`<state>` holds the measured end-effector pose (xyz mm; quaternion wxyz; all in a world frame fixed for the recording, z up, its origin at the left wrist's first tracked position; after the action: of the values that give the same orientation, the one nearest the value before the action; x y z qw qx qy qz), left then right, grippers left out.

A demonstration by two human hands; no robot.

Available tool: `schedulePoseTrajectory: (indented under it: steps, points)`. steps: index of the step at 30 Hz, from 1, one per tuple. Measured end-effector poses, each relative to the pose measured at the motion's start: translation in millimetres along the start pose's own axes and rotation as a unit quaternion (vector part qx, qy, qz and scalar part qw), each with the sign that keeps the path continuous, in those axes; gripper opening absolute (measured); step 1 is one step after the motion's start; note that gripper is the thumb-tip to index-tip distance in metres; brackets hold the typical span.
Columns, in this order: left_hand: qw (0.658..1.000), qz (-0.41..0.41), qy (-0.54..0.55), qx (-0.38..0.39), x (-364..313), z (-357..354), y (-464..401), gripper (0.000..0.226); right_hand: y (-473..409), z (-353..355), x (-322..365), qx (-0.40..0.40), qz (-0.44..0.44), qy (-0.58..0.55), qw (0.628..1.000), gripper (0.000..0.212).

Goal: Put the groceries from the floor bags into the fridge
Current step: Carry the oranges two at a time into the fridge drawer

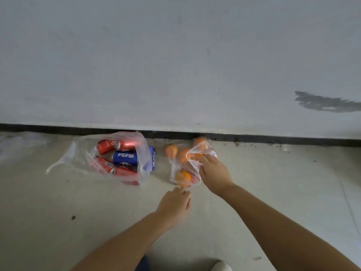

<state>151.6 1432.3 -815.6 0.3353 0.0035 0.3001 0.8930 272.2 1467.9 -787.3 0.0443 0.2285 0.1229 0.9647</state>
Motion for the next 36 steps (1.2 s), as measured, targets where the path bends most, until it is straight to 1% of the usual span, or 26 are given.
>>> schedulePoseTrajectory:
  steps: [2, 3, 5, 6, 7, 8, 9, 10, 11, 12, 13, 15, 17, 20, 22, 23, 24, 26, 27, 28, 29, 30, 31, 33, 34, 36]
  points:
    - [0.995, -0.096, -0.023, -0.014, -4.5, -32.4, -39.6, 0.027, -40.2, -32.5, -15.3, 0.008, 0.034, 0.035, 0.999, 0.051]
    - [0.987, -0.150, -0.044, -0.039, -5.4, -42.6, -61.2, 0.028, -63.7, -47.3, -25.5, 0.016, 0.047, 0.062, 0.997, 0.053]
    - [0.956, -0.245, -0.137, -0.085, -3.9, -59.6, -100.6, 0.032, -108.5, -74.8, -45.2, 0.050, 0.073, 0.112, 0.990, 0.053]
    - [0.935, -0.290, -0.176, -0.101, -3.5, -66.9, -116.5, 0.036, -125.0, -88.4, -54.7, 0.077, 0.089, 0.126, 0.985, 0.047]
    - [0.909, -0.335, -0.218, -0.122, -3.6, -71.3, -129.8, 0.043, -135.5, -96.4, -61.9, 0.090, 0.105, 0.119, 0.983, 0.038]
    - [0.882, -0.363, -0.267, -0.141, -3.3, -73.5, -139.8, 0.052, -141.8, -97.8, -66.7, 0.079, 0.121, 0.091, 0.985, 0.032]
    - [0.860, -0.375, -0.313, -0.152, -1.9, -75.3, -149.0, 0.061, -143.6, -91.2, -71.1, 0.048, 0.126, 0.051, 0.990, 0.030]
    - [0.849, -0.375, -0.344, -0.143, -0.6, -75.2, -156.1, 0.068, -139.1, -79.7, -76.6, 0.022, 0.104, 0.009, 0.994, 0.026]
    - [0.849, -0.376, -0.349, -0.126, -0.5, -73.6, -160.2, 0.068, -131.5, -69.8, -84.8, 0.011, 0.072, -0.021, 0.997, 0.023]
    - [0.856, -0.370, -0.346, -0.104, -1.1, -70.8, -159.7, 0.060, -120.6, -61.1, -91.6, 0.016, 0.043, -0.030, 0.999, 0.022]
    - [0.865, -0.364, -0.336, -0.081, -2.2, -71.6, -158.7, 0.048, -109.0, -54.3, -96.8, 0.027, 0.024, -0.031, 0.999, 0.022]
    - [0.896, -0.320, -0.307, -0.028, 1.2, -67.4, -164.8, 0.026, -88.4, -52.6, -103.0, 0.074, 0.025, 0.004, 0.997, 0.027]
    - [0.916, -0.292, -0.275, -0.003, 14.0, -58.2, -172.2, 0.019, -69.2, -68.5, -114.9, 0.125, 0.034, 0.060, 0.990, 0.038]
    - [0.937, -0.254, -0.242, -0.012, 56.6, -48.6, -191.6, 0.030, -47.3, -101.3, -143.2, 0.168, 0.036, 0.113, 0.979, 0.050]
    - [0.952, -0.215, -0.216, -0.010, 86.0, -40.9, -198.8, 0.035, -40.8, -118.0, -154.5, 0.212, 0.047, 0.151, 0.964, 0.052]
    - [0.961, -0.191, -0.201, -0.002, 97.2, -35.9, -198.3, 0.038, -40.7, -119.3, -155.0, 0.219, 0.048, 0.148, 0.963, 0.050]
    - [0.969, -0.164, -0.185, 0.012, 108.0, -33.0, -196.9, 0.042, -41.9, -115.9, -152.9, 0.212, 0.041, 0.135, 0.967, 0.047]
    - [0.977, -0.117, -0.175, 0.042, 124.7, -31.9, -191.6, 0.055, -51.5, -96.3, -139.8, 0.123, 0.045, 0.099, 0.986, 0.039]
    - [0.977, -0.102, -0.179, 0.054, 130.9, -33.2, -189.0, 0.060, -57.5, -87.2, -127.8, 0.071, 0.066, 0.087, 0.991, 0.038]
    - [0.978, -0.096, -0.176, 0.057, 131.7, -32.4, -185.2, 0.065, -64.8, -85.4, -112.1, 0.039, 0.101, 0.084, 0.991, 0.039]
    - [0.980, -0.097, -0.162, 0.059, 128.7, -33.8, -181.5, 0.067, -72.3, -90.3, -94.9, 0.030, 0.145, 0.084, 0.985, 0.039]
    - [0.981, -0.116, -0.151, 0.045, 118.7, -33.8, -177.0, 0.067, -79.6, -102.4, -81.2, 0.045, 0.183, 0.092, 0.978, 0.037]
    - [0.977, -0.152, -0.145, 0.020, 103.2, -35.1, -172.1, 0.063, -86.1, -116.9, -71.5, 0.069, 0.208, 0.100, 0.971, 0.032]
    - [0.960, -0.231, -0.160, -0.015, 72.9, -48.9, -161.9, 0.053, -94.3, -140.9, -65.0, 0.131, 0.212, 0.127, 0.960, 0.028]
    - [0.955, -0.239, -0.174, -0.010, 67.7, -62.8, -161.2, 0.050, -94.6, -148.2, -68.4, 0.153, 0.211, 0.157, 0.953, 0.032]
    - [0.959, -0.205, -0.195, 0.015, 74.2, -86.6, -167.5, 0.051, -84.4, -153.8, -78.2, 0.178, 0.214, 0.204, 0.939, 0.046]
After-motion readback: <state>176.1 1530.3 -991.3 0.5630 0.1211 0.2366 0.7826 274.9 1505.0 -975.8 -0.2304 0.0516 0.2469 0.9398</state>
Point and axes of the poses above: each hand's wrist, its own y-axis away from the middle knuckle, its own z-axis out of the back of the hand, x = y × z, the point moved 9 cm from there along -y, towards the middle knuckle, and after that the axes turned 11 degrees about z, right-handed, at the moved point
